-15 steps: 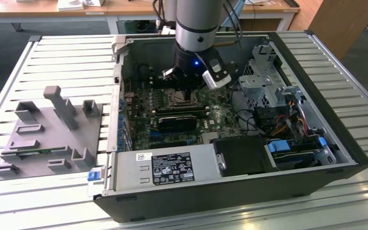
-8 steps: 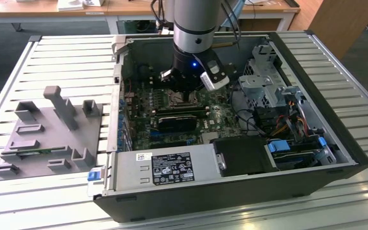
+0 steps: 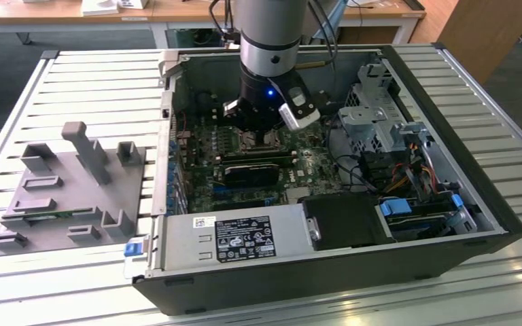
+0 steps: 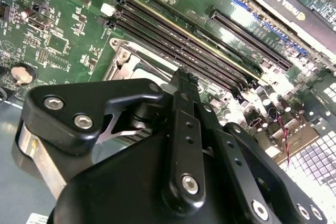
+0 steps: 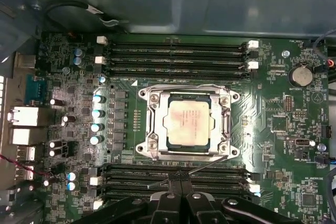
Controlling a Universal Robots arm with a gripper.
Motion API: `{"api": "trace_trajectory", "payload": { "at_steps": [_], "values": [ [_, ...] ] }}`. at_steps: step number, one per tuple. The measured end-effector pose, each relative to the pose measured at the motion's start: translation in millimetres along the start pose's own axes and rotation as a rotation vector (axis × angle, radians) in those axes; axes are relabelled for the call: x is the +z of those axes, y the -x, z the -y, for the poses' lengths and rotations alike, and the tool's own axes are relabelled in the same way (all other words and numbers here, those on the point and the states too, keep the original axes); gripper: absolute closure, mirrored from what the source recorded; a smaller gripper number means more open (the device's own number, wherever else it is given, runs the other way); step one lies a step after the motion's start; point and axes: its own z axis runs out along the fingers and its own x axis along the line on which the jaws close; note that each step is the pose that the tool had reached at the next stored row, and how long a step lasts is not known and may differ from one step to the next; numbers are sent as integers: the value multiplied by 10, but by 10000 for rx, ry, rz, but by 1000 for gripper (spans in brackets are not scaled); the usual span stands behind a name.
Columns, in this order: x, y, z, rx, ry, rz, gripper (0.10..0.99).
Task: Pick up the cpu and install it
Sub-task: 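Install the second cpu locking lever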
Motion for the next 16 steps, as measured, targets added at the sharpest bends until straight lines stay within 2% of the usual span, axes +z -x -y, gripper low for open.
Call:
{"api": "trace_trajectory", "payload": {
  "at_steps": [11,16],
  "values": [
    [31,-1,3,0,10,1,980],
    [40,-10,3,0,139,3,980]
  ]
}}
